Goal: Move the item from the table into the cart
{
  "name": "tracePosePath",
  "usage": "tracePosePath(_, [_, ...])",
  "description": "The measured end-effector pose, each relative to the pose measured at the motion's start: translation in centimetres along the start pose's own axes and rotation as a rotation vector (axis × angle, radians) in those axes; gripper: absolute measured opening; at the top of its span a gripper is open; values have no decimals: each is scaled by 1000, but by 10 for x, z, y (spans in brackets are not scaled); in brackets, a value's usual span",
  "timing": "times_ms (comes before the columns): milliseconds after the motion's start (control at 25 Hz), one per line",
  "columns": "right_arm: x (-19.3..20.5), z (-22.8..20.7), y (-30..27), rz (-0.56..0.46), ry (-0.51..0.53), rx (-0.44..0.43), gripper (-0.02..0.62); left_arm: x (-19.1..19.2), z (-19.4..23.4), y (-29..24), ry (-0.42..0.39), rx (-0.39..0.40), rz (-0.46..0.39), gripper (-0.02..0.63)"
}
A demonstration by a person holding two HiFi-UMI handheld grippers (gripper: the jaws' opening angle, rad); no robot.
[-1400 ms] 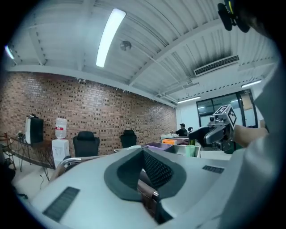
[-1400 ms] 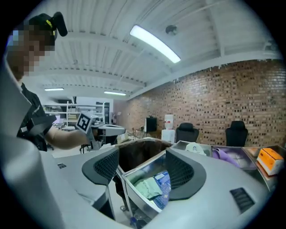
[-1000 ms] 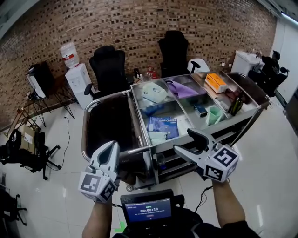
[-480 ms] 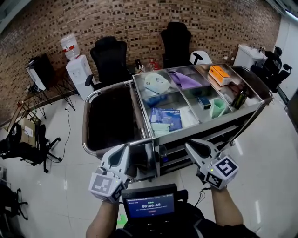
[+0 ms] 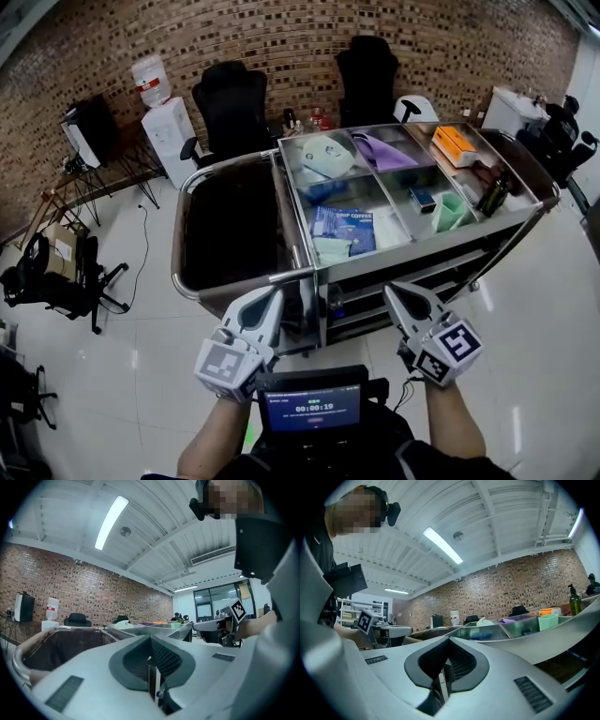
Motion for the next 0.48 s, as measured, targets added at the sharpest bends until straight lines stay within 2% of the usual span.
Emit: tracePosePath(480, [-2,1,1,8,5,9,2,-2,-5,-1,7,5,0,3])
Point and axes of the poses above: the fingertips, and each gripper's own axes: y backward along the fingers, z to its left, x out of its underside, the point moved 7 cm from there along y, backward along the fingers
